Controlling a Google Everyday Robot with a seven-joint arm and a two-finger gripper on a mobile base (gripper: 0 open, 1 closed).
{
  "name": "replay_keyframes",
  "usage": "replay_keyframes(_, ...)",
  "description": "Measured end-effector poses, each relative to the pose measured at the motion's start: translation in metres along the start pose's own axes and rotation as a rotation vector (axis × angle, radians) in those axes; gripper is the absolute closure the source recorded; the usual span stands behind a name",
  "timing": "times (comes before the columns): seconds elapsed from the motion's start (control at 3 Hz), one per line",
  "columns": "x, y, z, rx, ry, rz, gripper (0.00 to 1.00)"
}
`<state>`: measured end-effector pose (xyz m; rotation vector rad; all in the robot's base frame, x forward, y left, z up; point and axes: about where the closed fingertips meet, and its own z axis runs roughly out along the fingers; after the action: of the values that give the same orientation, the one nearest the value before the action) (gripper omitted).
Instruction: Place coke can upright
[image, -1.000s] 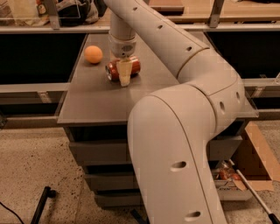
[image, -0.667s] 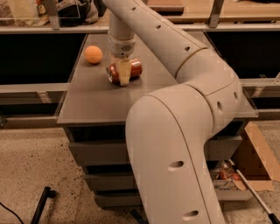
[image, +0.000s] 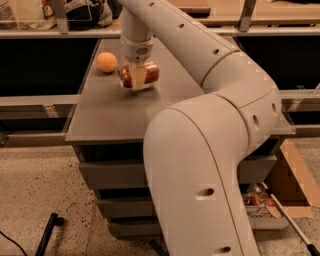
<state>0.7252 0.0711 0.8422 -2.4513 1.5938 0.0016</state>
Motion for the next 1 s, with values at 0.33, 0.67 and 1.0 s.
replay_keyframes(0.33,-0.007,0.004,-0.024,0.054,-0.027,0.017,1.00)
replay_keyframes(0.67,-0.010,0.011,-0.048,0.124,-0.100,0.034,1.00)
replay_keyframes(1.0,-0.010,0.020,-0.059,0.207,-0.239,0.050,1.00)
